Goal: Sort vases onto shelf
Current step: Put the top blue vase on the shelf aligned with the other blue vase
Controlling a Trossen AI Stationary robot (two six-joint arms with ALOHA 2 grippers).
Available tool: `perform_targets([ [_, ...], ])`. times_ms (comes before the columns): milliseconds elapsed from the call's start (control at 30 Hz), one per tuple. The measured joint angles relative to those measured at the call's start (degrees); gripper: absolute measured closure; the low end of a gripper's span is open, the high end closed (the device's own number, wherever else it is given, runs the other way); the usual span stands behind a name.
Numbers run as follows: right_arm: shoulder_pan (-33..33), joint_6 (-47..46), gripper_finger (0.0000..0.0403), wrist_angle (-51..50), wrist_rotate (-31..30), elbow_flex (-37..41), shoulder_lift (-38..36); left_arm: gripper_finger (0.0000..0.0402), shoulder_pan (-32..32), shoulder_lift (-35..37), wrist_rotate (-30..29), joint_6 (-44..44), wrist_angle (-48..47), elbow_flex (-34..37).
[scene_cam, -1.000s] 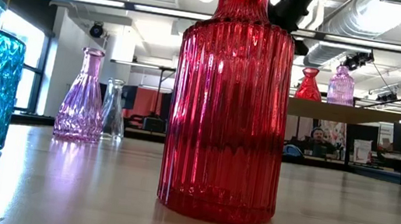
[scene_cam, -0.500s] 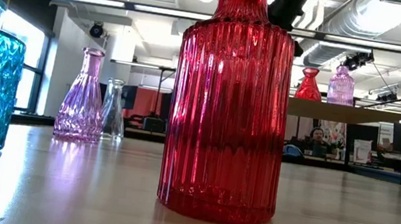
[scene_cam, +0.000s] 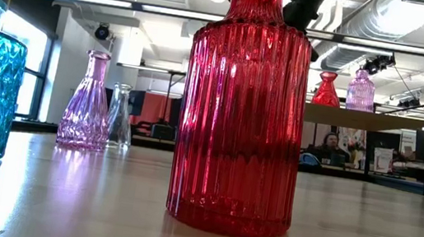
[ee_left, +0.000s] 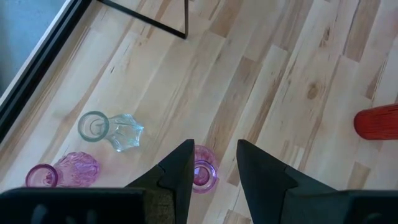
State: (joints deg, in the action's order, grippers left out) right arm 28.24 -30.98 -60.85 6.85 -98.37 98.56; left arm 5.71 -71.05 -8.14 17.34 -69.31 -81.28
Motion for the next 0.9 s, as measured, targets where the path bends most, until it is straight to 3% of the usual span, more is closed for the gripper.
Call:
perform_targets([
  [333, 0.11, -0.9, 0.0331, 0.22, 3.78, 0.0, 0.0, 0.0289, -0.01, 0.0, 0.0, 0.0, 0.01, 0.0],
  [900, -3.18, -3.97, 0.0331, 4.76, 3.52, -0.02, 1.69, 0.0289, 0.01, 0.0, 0.0, -0.02, -0.01, 0.0],
])
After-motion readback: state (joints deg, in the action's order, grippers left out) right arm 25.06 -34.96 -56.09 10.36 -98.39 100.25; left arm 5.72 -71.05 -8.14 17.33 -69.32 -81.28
